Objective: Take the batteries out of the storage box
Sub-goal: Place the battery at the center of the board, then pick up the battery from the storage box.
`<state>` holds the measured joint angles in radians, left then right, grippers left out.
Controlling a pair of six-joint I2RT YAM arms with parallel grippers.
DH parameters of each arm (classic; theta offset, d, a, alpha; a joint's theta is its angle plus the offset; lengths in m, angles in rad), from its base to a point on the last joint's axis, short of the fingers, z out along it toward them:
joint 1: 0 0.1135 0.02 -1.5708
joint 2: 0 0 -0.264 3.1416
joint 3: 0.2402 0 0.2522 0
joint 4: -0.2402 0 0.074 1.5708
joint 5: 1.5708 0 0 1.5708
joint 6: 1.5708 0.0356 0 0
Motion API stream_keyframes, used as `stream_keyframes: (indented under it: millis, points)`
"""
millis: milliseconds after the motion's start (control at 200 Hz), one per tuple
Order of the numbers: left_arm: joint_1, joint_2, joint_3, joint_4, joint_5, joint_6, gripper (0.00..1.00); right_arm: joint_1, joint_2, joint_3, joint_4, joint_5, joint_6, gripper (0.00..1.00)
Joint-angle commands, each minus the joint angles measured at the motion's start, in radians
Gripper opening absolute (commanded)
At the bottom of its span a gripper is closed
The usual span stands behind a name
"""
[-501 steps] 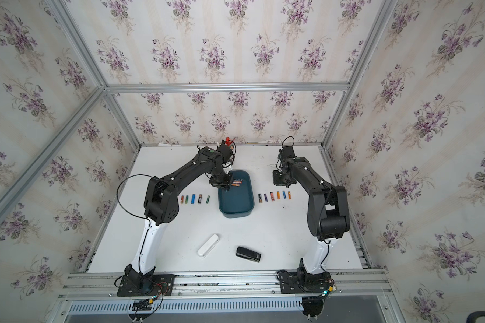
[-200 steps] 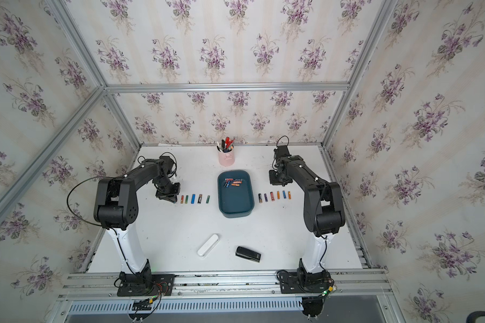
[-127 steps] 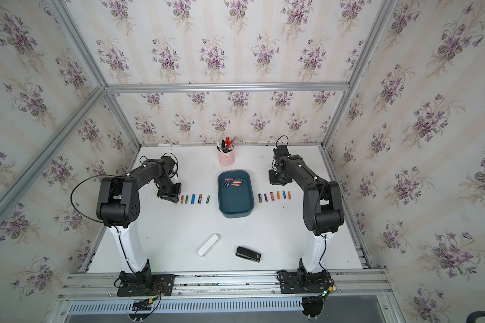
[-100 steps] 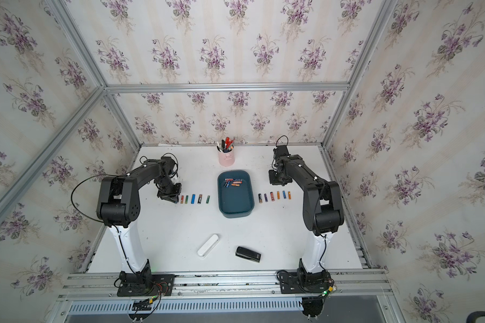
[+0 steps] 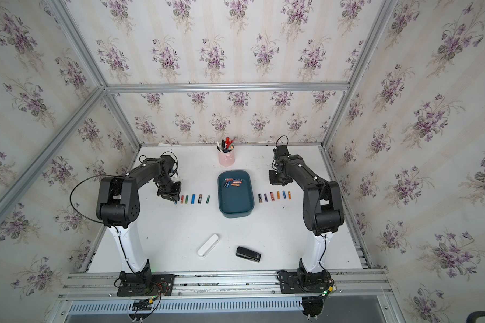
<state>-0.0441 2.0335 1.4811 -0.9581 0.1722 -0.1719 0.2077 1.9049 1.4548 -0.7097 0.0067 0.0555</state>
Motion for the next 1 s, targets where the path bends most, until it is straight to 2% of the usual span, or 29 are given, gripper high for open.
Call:
stream_keyframes:
  millis: [0,265,480,684,794,819,994]
  points:
    - [0.001,-0.025,0.012,-0.029,0.004,-0.004,0.3,0.005,-0.001,0.017,-0.008,0.007,-0.002,0.23]
    - [0.001,-0.059,0.019,-0.047,-0.008,-0.005,0.33,0.04,-0.018,0.065,-0.039,0.023,0.002,0.23]
    - [-0.003,-0.105,0.015,-0.047,0.016,-0.021,0.35,0.167,0.006,0.183,-0.083,0.045,0.017,0.24]
    - [-0.013,-0.123,-0.022,-0.038,0.023,-0.026,0.36,0.294,0.127,0.32,-0.082,0.048,0.016,0.24]
    - [-0.018,-0.138,-0.051,-0.03,0.028,-0.028,0.36,0.323,0.204,0.385,-0.08,0.037,-0.006,0.24]
    - [-0.02,-0.14,-0.055,-0.029,0.029,-0.028,0.37,0.365,0.219,0.398,-0.078,0.031,-0.014,0.24]
    - [-0.028,-0.157,-0.08,-0.028,0.035,-0.03,0.37,0.392,0.32,0.469,-0.071,0.004,-0.055,0.25]
